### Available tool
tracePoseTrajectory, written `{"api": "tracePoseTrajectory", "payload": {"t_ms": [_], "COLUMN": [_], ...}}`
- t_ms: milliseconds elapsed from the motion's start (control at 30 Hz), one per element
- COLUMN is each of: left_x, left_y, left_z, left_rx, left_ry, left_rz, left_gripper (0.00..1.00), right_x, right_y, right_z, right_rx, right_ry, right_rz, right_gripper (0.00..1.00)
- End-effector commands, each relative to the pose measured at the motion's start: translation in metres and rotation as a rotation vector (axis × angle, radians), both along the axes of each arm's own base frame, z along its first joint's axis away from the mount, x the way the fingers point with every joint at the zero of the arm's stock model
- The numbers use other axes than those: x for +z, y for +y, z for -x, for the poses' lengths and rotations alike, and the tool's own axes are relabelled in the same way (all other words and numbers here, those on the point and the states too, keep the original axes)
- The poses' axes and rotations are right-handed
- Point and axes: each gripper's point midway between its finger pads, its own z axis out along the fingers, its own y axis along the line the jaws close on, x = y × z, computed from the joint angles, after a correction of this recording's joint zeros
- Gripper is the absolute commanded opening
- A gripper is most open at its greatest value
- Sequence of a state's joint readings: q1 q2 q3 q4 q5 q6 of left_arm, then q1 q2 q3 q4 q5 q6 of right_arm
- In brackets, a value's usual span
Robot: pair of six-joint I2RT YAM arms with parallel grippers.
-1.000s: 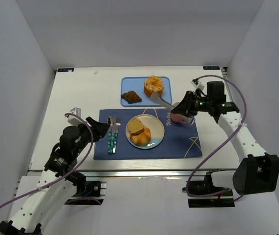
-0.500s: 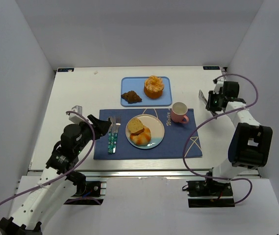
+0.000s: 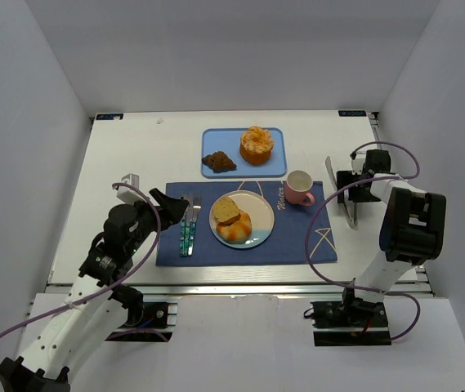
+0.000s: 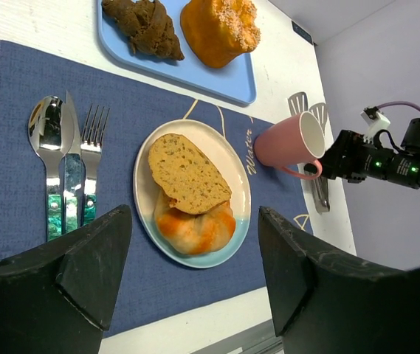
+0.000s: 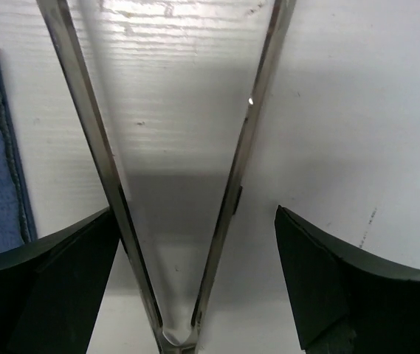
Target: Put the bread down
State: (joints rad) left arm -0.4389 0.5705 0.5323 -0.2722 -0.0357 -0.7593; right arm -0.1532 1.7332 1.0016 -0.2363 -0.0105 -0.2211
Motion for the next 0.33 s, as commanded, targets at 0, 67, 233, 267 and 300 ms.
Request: {"api": "tracePoseTrajectory", "payload": {"t_ms": [0, 67, 233, 267, 300], "left_x": [0.017, 0.018, 0.013, 0.015, 0.013], "left_y": [-0.003, -0.003, -0.006, -0.006, -0.008], "left_z": [-0.002, -0.003, -0.004, -0.004, -0.005], "left_rx": [-0.014, -0.015, -0.023, -0.026, -0.031], "left_ry": [-0.046, -0.047, -0.039, -0.042, -0.037], "left_rz": [0.01, 0.011, 0.014, 0.016, 0.015], "left_gripper": [0.79, 0.79, 0.78, 0.77, 0.76], "right_x": [0.028, 0.059, 0.148, 0.162, 0.181], "right_y": [-0.008, -0.012, 0.006, 0.013, 0.029], "right_z": [-0.006, -0.01, -0.02, -0.022, -0.026], "right_rx": [0.011, -0.023, 0.033, 0.07, 0.127], "right_ry": [-0.056, -0.118, -0.315, -0.356, -0.411], "right_rz": [-0.011, -0.003, -0.09, -0.11, -0.182], "right_gripper": [0.89, 0.89, 0.89, 0.89, 0.89]}}
